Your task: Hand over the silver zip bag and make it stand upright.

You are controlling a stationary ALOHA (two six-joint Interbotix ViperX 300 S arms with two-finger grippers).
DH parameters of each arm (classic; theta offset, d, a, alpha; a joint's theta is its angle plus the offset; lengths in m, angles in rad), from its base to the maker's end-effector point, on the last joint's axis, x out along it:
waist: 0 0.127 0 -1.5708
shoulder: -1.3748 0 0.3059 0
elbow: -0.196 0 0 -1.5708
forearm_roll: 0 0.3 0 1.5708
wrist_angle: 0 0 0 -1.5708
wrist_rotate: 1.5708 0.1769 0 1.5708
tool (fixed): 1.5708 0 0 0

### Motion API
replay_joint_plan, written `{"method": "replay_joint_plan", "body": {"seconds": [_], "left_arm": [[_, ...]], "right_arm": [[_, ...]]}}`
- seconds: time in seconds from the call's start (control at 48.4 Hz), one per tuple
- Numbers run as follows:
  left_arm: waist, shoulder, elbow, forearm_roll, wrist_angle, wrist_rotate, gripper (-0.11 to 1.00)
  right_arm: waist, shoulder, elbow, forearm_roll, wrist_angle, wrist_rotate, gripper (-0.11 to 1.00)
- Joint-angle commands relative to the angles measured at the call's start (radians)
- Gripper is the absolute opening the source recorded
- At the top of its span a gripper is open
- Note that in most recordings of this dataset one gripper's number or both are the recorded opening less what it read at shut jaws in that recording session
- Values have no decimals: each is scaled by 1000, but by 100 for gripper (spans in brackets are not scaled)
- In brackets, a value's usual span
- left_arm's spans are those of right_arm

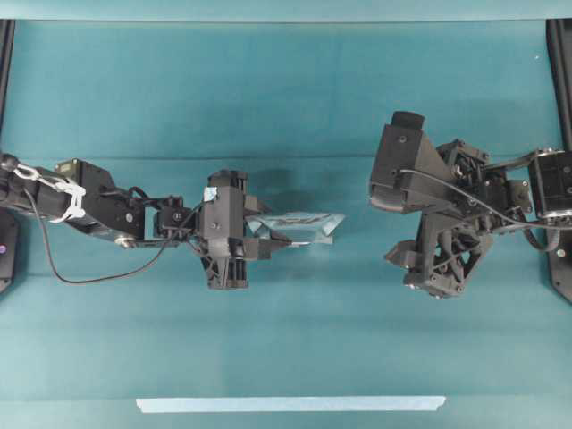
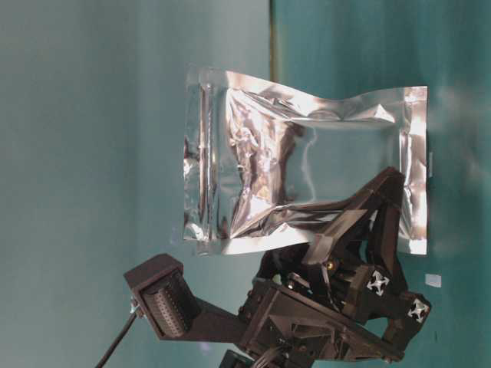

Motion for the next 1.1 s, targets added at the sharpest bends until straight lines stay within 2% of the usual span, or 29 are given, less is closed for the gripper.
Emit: {"method": "replay_joint_plan", "body": {"seconds": [0.0, 1.074], "left_arm": [[2, -20, -11, 2, -5, 2, 27], [2, -20, -3, 2, -3, 2, 27]], "right_arm": [[3, -18, -9, 0, -3, 14, 83], [3, -15, -2, 3, -25, 29, 83]]}}
